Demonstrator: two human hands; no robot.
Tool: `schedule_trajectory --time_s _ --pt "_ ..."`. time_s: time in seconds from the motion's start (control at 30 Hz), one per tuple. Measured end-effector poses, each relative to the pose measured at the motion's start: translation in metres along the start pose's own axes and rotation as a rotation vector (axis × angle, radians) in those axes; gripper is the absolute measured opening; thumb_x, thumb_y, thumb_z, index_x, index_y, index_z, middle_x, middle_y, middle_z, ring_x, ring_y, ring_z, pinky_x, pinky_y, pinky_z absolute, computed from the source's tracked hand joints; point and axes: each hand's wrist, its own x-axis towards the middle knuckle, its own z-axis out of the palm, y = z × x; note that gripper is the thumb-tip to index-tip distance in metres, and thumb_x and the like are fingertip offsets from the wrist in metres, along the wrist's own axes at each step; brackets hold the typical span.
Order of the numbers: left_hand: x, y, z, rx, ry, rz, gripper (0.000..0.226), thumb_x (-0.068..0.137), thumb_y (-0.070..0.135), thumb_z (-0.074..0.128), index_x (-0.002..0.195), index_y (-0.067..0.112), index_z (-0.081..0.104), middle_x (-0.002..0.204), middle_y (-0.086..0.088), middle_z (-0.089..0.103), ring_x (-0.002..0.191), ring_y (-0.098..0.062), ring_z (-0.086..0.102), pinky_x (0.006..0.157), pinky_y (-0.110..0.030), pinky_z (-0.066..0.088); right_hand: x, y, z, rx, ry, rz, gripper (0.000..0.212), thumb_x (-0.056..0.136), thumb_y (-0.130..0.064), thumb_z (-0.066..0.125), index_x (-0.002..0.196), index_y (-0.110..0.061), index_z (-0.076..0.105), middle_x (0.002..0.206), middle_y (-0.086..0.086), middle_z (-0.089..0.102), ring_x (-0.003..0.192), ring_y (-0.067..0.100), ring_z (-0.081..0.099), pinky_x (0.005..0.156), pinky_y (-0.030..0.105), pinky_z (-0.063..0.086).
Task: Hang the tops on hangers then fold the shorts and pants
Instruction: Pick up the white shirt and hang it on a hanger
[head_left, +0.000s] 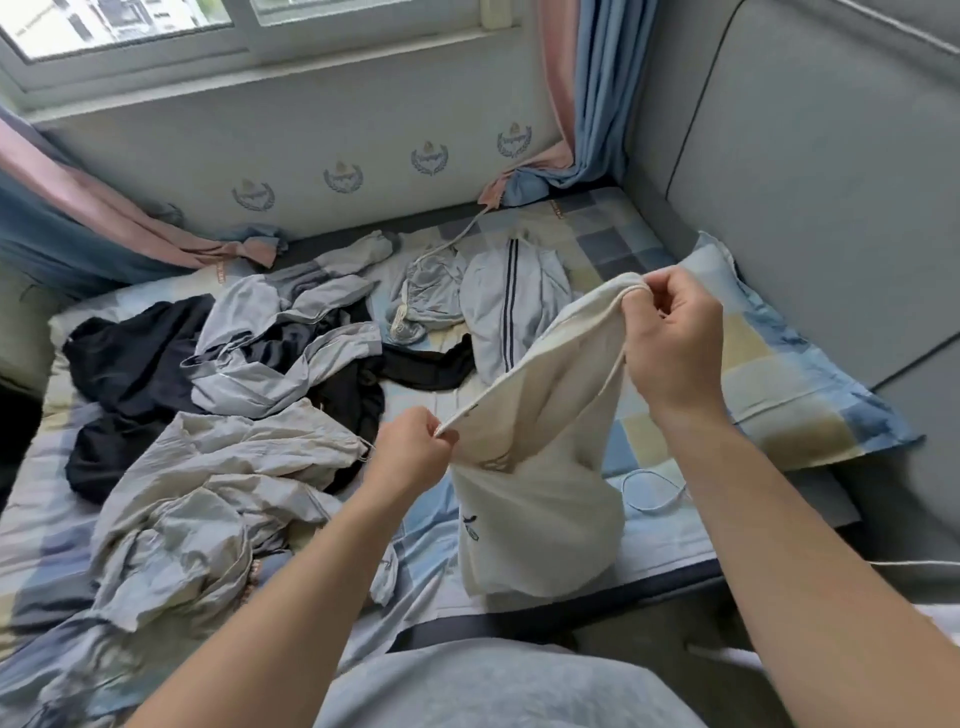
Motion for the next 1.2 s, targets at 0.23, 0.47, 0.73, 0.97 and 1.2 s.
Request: schedule_trajectory --time_s 0.23,0.47,0.73,0.97,1.2 --pt "0.006 0.041 -0.046 -0.608 -0.195 0.225 0.024 0.095 0.018 0.054 0.087 0.011 0.075 0.077 -0.019 0.066 0.074 -0.024 0.058 0.07 -0.042 0.052 -0.046 0.019 -0.045 -0.321 -0.076 0.372 0.017 0.089 -0.015 0.052 0.102 -0.027 0.052 0.072 0.01 0.056 0.064 0.022 0.056 0.065 0.043 0.056" --pt "-0.033 0.053 -0.09 -0.326 -0.566 0.752 0.02 0.096 0.026 0.062 0.083 0.029 0.076 0.075 0.004 0.073 0.062 -0.004 0.063 0.053 -0.018 0.046 -0.147 -0.001 0.031 -0.416 -0.342 0.391 0.071 0.074 -0.051 0.078 0.135 -0.034 0.046 0.135 -0.006 0.04 0.121 0.014 0.043 0.098 0.035 0.042" --pt "-0.012 0.008 -0.117 -0.077 -0.557 1.012 0.012 0.09 0.018 0.071 0.079 0.021 0.067 0.062 0.013 0.058 0.052 -0.001 0.045 0.049 -0.011 0.034 -0.219 -0.029 0.063 -0.409 0.019 0.336 0.018 0.095 -0.024 0.066 0.077 -0.02 0.064 0.071 -0.007 0.064 0.067 0.011 0.056 0.054 0.018 0.036" --pt "0.004 -0.035 -0.076 0.156 -0.522 1.117 0.019 0.086 0.01 0.071 0.086 0.027 0.062 0.081 0.009 0.059 0.069 -0.008 0.051 0.056 -0.011 0.034 -0.274 -0.047 0.057 -0.357 0.221 0.437 0.014 0.093 -0.006 0.06 0.09 -0.015 0.071 0.081 0.005 0.069 0.073 0.016 0.059 0.062 0.022 0.04" --pt "-0.013 -0.069 0.007 0.384 -0.745 1.088 0.023 0.09 0.008 0.061 0.086 0.03 0.064 0.078 0.011 0.061 0.08 -0.021 0.057 0.064 -0.03 0.037 -0.373 -0.045 0.016 -0.36 0.455 0.741 0.015 0.093 -0.01 0.06 0.089 -0.019 0.071 0.081 0.005 0.068 0.066 0.009 0.054 0.06 0.026 0.037"
